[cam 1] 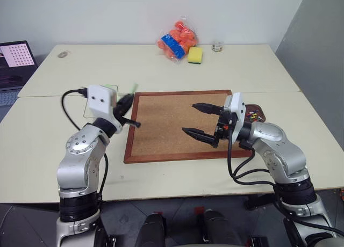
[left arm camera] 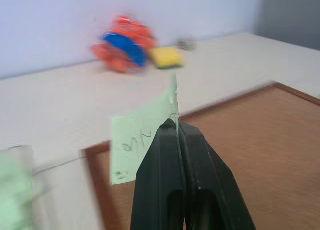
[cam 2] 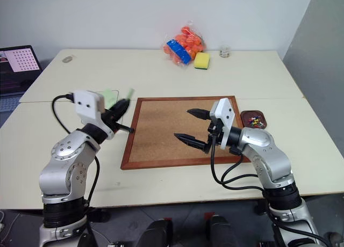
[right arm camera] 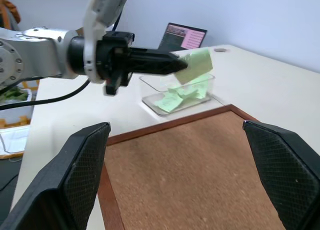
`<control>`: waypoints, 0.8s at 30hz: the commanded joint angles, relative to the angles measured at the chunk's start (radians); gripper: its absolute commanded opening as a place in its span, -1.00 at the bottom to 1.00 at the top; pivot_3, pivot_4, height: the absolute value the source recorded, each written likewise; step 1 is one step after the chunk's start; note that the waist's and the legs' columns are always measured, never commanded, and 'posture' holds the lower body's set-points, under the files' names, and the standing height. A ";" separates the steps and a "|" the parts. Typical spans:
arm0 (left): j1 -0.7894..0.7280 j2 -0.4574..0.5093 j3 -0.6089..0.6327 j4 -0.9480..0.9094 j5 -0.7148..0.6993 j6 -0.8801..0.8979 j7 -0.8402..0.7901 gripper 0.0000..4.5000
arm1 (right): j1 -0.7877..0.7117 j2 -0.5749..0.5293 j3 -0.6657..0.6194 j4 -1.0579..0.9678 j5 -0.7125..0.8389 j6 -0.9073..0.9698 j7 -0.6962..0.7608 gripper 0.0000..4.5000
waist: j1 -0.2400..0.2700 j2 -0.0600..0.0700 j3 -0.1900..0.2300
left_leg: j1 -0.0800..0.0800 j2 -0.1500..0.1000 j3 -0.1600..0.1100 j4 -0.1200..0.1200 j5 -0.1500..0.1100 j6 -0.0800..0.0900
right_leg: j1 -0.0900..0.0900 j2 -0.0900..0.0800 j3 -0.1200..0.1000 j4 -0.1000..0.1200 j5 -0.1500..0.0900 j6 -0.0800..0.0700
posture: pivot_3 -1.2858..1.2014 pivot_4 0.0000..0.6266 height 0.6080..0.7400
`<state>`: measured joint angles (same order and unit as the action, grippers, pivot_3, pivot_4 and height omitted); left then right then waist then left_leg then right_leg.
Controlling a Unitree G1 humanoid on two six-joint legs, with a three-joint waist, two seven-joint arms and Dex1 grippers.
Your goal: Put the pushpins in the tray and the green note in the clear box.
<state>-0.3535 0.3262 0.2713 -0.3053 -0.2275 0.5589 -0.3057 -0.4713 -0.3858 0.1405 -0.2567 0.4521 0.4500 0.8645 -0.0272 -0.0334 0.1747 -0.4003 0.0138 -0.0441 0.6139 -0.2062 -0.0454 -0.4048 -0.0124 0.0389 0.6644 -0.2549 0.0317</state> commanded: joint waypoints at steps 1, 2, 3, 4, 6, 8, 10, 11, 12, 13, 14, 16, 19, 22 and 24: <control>-0.043 -0.014 0.041 0.005 0.078 -0.026 0.167 -0.99 | -0.044 0.009 -0.005 -0.009 0.021 -0.002 0.012 1.00 | 0.000 0.000 0.000 | 0.000 0.000 0.000 0.000 0.000 0.000 | 0.000 0.000 0.000 0.000 0.000 0.000 | 0.03 -0.52 1.00; -0.049 -0.010 0.041 0.023 0.098 -0.031 0.193 -0.99 | -0.050 0.010 -0.006 -0.007 0.022 -0.001 0.012 1.00 | 0.000 0.000 0.000 | 0.000 0.000 0.000 0.000 0.000 0.000 | 0.000 0.000 0.000 0.000 0.000 0.000 | 0.03 -0.52 1.00; -0.054 -0.007 0.041 0.036 0.110 -0.034 0.212 -0.99 | -0.053 0.011 -0.006 -0.005 0.023 0.000 0.013 1.00 | 0.000 0.000 0.000 | 0.000 0.000 0.000 0.000 0.000 0.000 | 0.000 0.000 0.000 0.000 0.000 -0.001 | 0.03 -0.52 1.00; -0.062 -0.012 0.050 0.052 0.108 -0.026 0.229 -0.99 | -0.055 0.012 -0.007 -0.005 0.024 0.001 0.014 1.00 | 0.000 0.000 0.000 | 0.000 0.000 0.000 0.000 0.000 0.000 | 0.000 0.000 0.000 0.000 0.000 -0.001 | 0.03 -0.52 1.00; -0.074 -0.016 0.060 0.089 0.100 -0.027 0.246 -0.99 | -0.054 0.009 -0.007 -0.006 0.024 0.004 0.014 1.00 | 0.000 0.000 0.000 | 0.000 0.000 0.000 0.000 0.000 0.000 | 0.000 0.000 0.000 0.000 0.001 -0.001 | 0.03 -0.52 1.00; -0.086 -0.016 0.062 0.125 0.087 -0.043 0.245 -0.99 | -0.049 0.004 -0.005 -0.007 0.018 0.006 0.013 1.00 | -0.001 0.000 0.000 | 0.000 0.000 0.000 0.000 0.000 0.000 | 0.000 0.000 0.000 0.000 0.001 -0.001 | 0.03 -0.52 1.00; -0.099 -0.014 0.067 0.158 0.082 -0.063 0.249 -0.99 | -0.046 0.003 -0.005 -0.011 0.016 0.008 0.008 1.00 | -0.001 -0.001 0.000 | 0.000 0.000 0.000 0.000 0.000 0.000 | 0.000 0.000 0.000 0.000 0.001 -0.001 | 0.03 -0.52 1.00; -0.110 -0.013 0.079 0.183 0.078 -0.069 0.260 -0.99 | -0.044 0.002 -0.007 -0.014 0.017 0.010 0.005 1.00 | -0.001 -0.001 0.000 | 0.000 0.000 0.000 0.000 0.000 0.000 | 0.000 0.000 0.000 0.000 0.001 -0.002 | 0.03 -0.52 1.00; -0.121 -0.014 0.091 0.204 0.073 -0.069 0.270 -0.99 | -0.043 0.002 -0.009 -0.018 0.018 0.013 0.002 1.00 | -0.001 -0.001 0.000 | 0.000 0.000 0.000 0.000 0.000 0.000 | 0.000 0.000 0.000 0.000 0.001 -0.002 | 0.03 -0.52 1.00; -0.128 -0.014 0.099 0.221 0.067 -0.070 0.277 -0.99 | -0.041 0.001 -0.012 -0.022 0.020 0.015 -0.001 1.00 | -0.001 -0.001 0.000 | 0.000 0.000 0.000 0.000 0.000 0.000 | 0.000 0.000 0.000 0.000 0.001 -0.002 | 0.03 -0.52 1.00; -0.133 -0.012 0.104 0.234 0.063 -0.071 0.280 -0.99 | -0.041 0.001 -0.013 -0.024 0.020 0.017 -0.003 1.00 | -0.001 -0.001 0.000 | 0.000 0.000 0.000 0.000 0.000 0.000 | 0.000 0.000 0.000 0.000 0.001 -0.002 | 0.03 -0.52 1.00; -0.135 -0.004 0.097 0.263 0.066 -0.081 0.276 -0.99 | -0.040 0.000 -0.014 -0.028 0.020 0.019 -0.007 1.00 | -0.001 -0.001 0.000 | 0.000 0.000 0.000 0.000 0.000 0.000 | 0.000 0.000 0.000 0.000 0.001 -0.002 | 0.03 -0.52 1.00; -0.136 -0.002 0.087 0.296 0.071 -0.103 0.270 -0.99 | -0.038 -0.001 -0.015 -0.030 0.017 0.018 -0.011 1.00 | -0.001 -0.001 0.000 | 0.000 0.000 0.000 0.000 0.000 0.000 | 0.000 0.000 0.000 0.000 0.002 -0.003 | 0.03 -0.52 1.00; -0.142 -0.008 0.079 0.315 0.068 -0.114 0.269 -0.80 | -0.037 -0.001 -0.016 -0.032 0.017 0.015 -0.018 1.00 | -0.001 -0.001 0.000 | 0.000 0.000 0.000 0.000 0.000 0.000 | 0.000 0.000 0.000 0.000 0.002 -0.003 | 0.03 -0.52 1.00; -0.145 -0.007 0.076 0.320 0.066 -0.117 0.268 -0.60 | -0.037 -0.001 -0.017 -0.032 0.019 0.014 -0.021 1.00 | -0.001 -0.001 0.000 | 0.000 0.000 0.000 0.000 0.000 0.000 | 0.000 0.000 0.000 0.000 0.002 -0.003 | 0.03 -0.52 1.00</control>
<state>-0.4776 0.3117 0.3540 0.0273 -0.1564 0.4685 -0.0338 -0.5026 -0.3844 0.1426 -0.2410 0.4542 0.4687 0.8461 -0.0283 -0.0343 0.1744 -0.4004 0.0135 -0.0441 0.6138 -0.2061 -0.0455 -0.4048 -0.0126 0.0386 0.6644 -0.2531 0.0287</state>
